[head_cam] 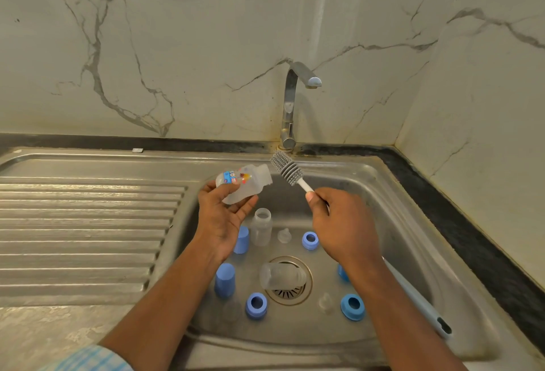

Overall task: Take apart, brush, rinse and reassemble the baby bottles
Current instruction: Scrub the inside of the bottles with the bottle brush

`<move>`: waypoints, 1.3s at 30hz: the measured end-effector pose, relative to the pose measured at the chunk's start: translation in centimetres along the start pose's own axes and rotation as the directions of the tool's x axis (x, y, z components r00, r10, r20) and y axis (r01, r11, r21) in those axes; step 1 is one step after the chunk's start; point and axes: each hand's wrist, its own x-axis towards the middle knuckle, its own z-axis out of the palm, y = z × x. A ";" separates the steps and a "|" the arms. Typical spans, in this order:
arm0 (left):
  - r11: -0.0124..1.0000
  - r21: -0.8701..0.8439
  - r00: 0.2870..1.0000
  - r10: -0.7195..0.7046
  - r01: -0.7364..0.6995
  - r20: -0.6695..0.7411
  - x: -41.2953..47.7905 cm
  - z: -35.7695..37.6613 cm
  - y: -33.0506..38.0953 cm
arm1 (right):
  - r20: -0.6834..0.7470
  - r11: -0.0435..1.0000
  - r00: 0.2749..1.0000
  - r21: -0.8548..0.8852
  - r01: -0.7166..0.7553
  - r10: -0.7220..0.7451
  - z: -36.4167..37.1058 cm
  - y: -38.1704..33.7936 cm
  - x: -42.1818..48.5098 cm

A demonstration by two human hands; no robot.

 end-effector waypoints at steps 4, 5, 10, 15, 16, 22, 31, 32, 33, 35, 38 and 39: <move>0.993 0.109 0.999 0.043 -0.042 -0.001 0.0 0.4 -0.4 | 0.025 0.999 0.999 0.016 0.042 -0.043 0.6 -0.1 -0.2; 0.991 0.133 0.999 0.033 -0.033 0.007 -0.1 0.5 -0.6 | 0.034 0.999 0.998 0.010 0.043 -0.043 0.8 -0.1 -0.3; 0.998 0.065 0.995 -0.024 0.018 0.094 -0.2 0.5 -0.8 | 0.021 0.999 1.000 -0.031 0.021 -0.020 1.0 0.1 0.0; 0.948 0.302 0.988 0.064 -0.104 0.138 -0.6 0.8 -1.6 | -0.009 0.999 1.000 -0.045 -0.023 0.023 0.5 0.3 0.3; 0.916 0.372 0.983 0.101 -0.153 0.154 -0.7 0.8 -1.7 | 0.001 0.999 1.000 -0.035 -0.018 0.018 0.5 0.4 0.3; 0.818 0.501 0.959 0.247 -0.282 0.135 -0.6 0.5 -1.3 | 0.138 0.993 0.984 -0.035 0.116 -0.111 1.1 -1.2 -0.6; 0.746 0.587 0.948 0.226 -0.315 0.223 -0.9 0.8 -1.5 | -0.011 0.998 0.999 -0.048 -0.047 0.047 0.0 0.3 0.7; 0.734 0.596 0.945 0.233 -0.325 0.228 -0.8 0.7 -1.5 | 0.011 1.000 1.000 -0.020 -0.017 0.018 0.0 0.3 0.6; 0.721 0.606 0.942 0.244 -0.336 0.232 -0.7 0.6 -1.5 | 0.047 1.000 0.999 0.015 0.023 -0.024 0.1 0.2 0.4; 0.682 0.635 0.931 0.274 -0.365 0.240 -0.6 0.3 -1.2 | 0.141 0.995 0.986 0.044 0.087 -0.093 0.3 -0.5 0.0; 0.641 0.658 0.918 0.306 -0.395 0.252 -0.3 0.2 -1.0 | 0.202 0.990 0.970 -0.010 0.139 -0.135 0.6 -1.0 -0.2; 0.642 0.656 0.917 0.304 -0.398 0.259 -0.3 0.3 -1.0 | 0.183 0.990 0.974 -0.017 0.138 -0.132 0.6 -1.0 -0.1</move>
